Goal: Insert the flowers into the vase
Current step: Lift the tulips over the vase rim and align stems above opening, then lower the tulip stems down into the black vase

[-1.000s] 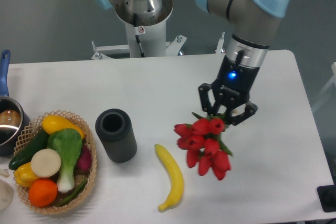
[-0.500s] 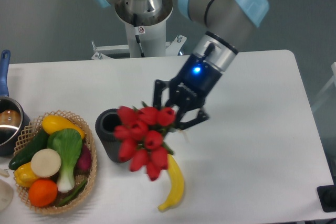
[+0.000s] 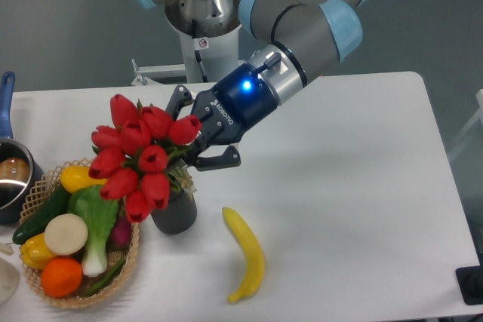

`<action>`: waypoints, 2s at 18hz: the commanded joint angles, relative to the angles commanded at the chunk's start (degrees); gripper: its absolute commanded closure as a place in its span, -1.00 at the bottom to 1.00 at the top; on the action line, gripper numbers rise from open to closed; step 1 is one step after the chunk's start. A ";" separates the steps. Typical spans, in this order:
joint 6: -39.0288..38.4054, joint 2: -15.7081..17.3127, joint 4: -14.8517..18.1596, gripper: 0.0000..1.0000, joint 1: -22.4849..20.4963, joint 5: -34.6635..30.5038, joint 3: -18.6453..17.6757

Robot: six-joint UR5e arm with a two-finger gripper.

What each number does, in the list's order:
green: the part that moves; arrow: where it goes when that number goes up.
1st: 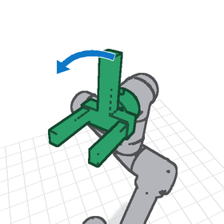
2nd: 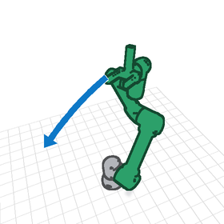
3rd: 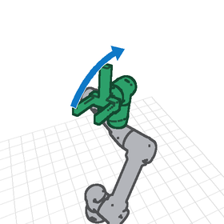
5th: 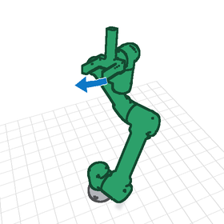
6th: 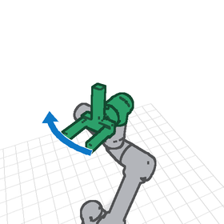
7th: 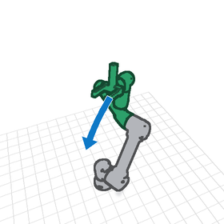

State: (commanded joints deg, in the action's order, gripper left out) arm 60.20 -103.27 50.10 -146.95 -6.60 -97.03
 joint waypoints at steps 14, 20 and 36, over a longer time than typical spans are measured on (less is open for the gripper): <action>1.93 1.94 -1.49 0.86 -0.35 1.85 -6.68; 7.37 -0.70 -3.25 0.69 0.18 1.41 -11.60; 16.44 -4.04 -3.16 -1.00 -0.52 -3.68 -19.07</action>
State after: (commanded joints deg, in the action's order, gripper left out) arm 76.64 -107.31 46.93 -147.48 -10.28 -116.10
